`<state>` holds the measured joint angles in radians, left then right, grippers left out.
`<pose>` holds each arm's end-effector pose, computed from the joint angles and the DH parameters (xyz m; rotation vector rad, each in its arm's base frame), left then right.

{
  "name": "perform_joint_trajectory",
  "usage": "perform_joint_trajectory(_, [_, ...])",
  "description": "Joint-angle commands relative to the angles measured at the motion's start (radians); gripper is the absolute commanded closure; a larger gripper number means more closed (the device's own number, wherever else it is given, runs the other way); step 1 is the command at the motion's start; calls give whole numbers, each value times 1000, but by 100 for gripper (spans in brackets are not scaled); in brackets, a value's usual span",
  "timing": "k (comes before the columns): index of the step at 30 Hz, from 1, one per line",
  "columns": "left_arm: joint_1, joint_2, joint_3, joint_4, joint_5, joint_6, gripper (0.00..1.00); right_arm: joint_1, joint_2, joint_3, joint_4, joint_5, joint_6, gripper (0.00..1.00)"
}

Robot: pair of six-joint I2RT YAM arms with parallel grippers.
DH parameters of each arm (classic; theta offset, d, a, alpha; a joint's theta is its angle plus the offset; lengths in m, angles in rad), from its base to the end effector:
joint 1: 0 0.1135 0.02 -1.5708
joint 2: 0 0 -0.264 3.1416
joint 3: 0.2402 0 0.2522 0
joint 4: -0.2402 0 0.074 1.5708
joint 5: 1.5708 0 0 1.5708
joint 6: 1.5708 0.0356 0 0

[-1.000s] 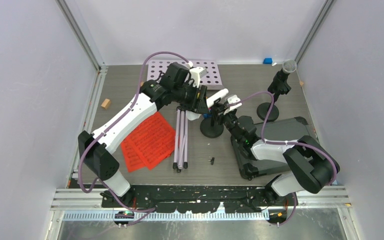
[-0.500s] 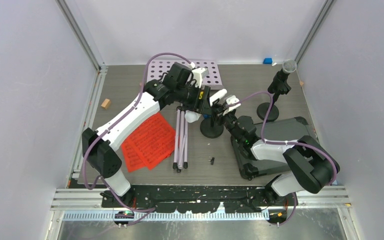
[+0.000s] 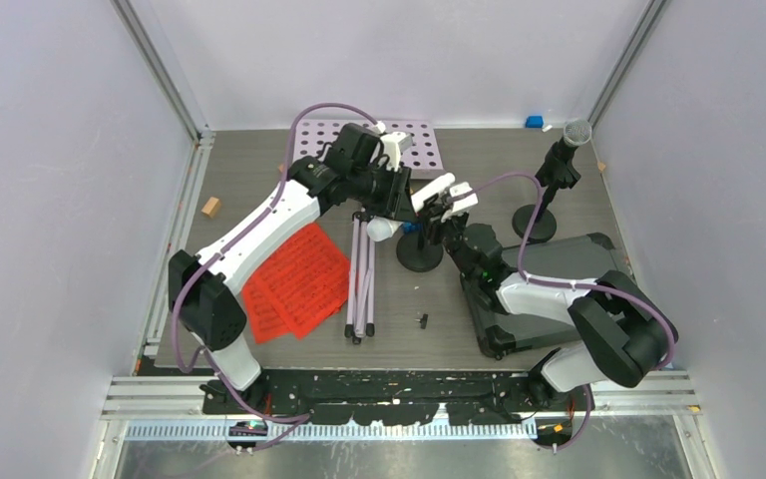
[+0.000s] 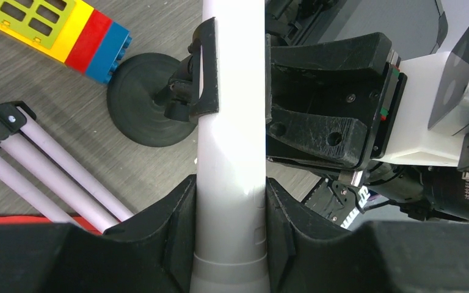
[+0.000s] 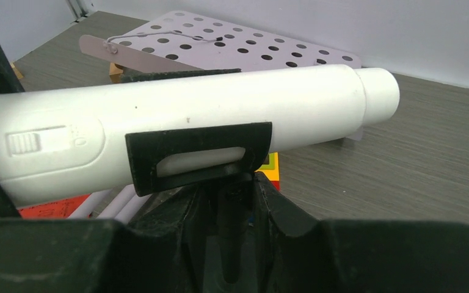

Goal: Pack up the instrument practice props

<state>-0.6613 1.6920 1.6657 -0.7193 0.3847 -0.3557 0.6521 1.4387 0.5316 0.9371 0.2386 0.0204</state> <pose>0.2893 -0.2421 0.3565 0.5764 2.3774 -0.9341 0.2371 0.1705 0.2225 -0.2976 1.5232 0.3494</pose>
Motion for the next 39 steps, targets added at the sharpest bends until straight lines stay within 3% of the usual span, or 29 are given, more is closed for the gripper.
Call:
perform_joint_trajectory(1, [-7,-67,-1,-27,32,25,100,-19,-30,78,-51,182,131,100])
perform_joint_trajectory(10, [32,-164,-78,-61,10,32,100,-39,-22,143,-174,260,108,100])
perform_joint_trajectory(31, [89,-353,-202,-182,-21,57,100,-120,-1,149,-212,277,40,100])
perform_joint_trajectory(39, [97,-459,-277,-221,-153,50,100,-121,-9,150,-225,240,3,100])
